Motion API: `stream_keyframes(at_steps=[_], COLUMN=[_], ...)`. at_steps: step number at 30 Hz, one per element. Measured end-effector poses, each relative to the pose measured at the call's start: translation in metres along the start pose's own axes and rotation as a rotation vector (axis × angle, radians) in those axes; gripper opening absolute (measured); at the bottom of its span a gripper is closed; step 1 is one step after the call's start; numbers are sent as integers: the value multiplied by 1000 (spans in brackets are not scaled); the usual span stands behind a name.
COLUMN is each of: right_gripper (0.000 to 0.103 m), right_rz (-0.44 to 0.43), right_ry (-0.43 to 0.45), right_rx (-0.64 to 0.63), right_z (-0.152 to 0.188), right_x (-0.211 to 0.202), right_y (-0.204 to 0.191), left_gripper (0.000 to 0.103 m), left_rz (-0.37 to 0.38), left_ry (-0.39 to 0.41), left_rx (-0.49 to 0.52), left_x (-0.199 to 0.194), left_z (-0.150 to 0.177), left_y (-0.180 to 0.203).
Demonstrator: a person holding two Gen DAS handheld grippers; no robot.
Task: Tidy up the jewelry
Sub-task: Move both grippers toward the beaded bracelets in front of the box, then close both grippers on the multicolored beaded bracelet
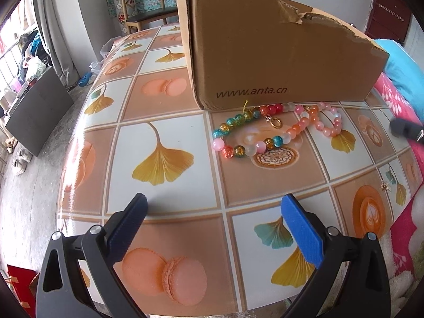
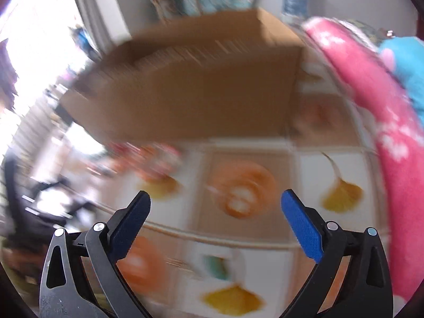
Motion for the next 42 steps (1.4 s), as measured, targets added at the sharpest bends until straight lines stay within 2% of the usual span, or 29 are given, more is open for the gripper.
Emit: stream_keyframes(at_steps=[2, 3, 5, 8, 12, 17, 25, 28, 30, 34, 41, 42], right_gripper=[92, 84, 77, 61, 39, 27, 20, 17, 9, 8, 8, 8], right_rz=[-89, -104, -120, -110, -97, -55, 19, 54, 82, 109, 81, 71], right_ry=[5, 2, -7, -27, -77, -120, -159, -157, -155, -144, -116, -115], right_rx=[-12, -23, -66, -141, -166, -179, -175, -210, -244, -286, -301, -297], right_z=[-9, -12, -17, -22, -24, -25, -29, -33, -34, -36, -36, -28], right_x=[4, 8, 18, 41, 71, 92, 111, 117, 119, 122, 104, 93], right_y=[-16, -22, -38, -61, -73, -79, -79, -88, -93, -103, -115, -109], left_gripper=[99, 99, 99, 99, 99, 99, 99, 99, 99, 98, 89, 87], left_rz=[2, 2, 3, 7, 15, 24, 37, 41, 42, 49, 107, 120], left_ry=[11, 19, 33, 47, 57, 69, 90, 97, 102, 110, 171, 189], left_rx=[1, 3, 3, 8, 19, 31, 50, 54, 55, 54, -20, -31], left_x=[0, 0, -1, -2, -2, -2, -2, -2, -2, -3, -18, -22], left_z=[1, 1, 2, 3, 4, 5, 5, 5, 5, 5, 3, 1], left_y=[-1, -1, -1, -2, -2, -3, -3, -3, -3, -5, -20, -23])
Point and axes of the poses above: each gripper's, at about its wrist camera, not at the fingertips, and x roughly the way its jaws point, y to its right, z to its underside, the point moved 4 cm from there along x, roughly the way its jaws point
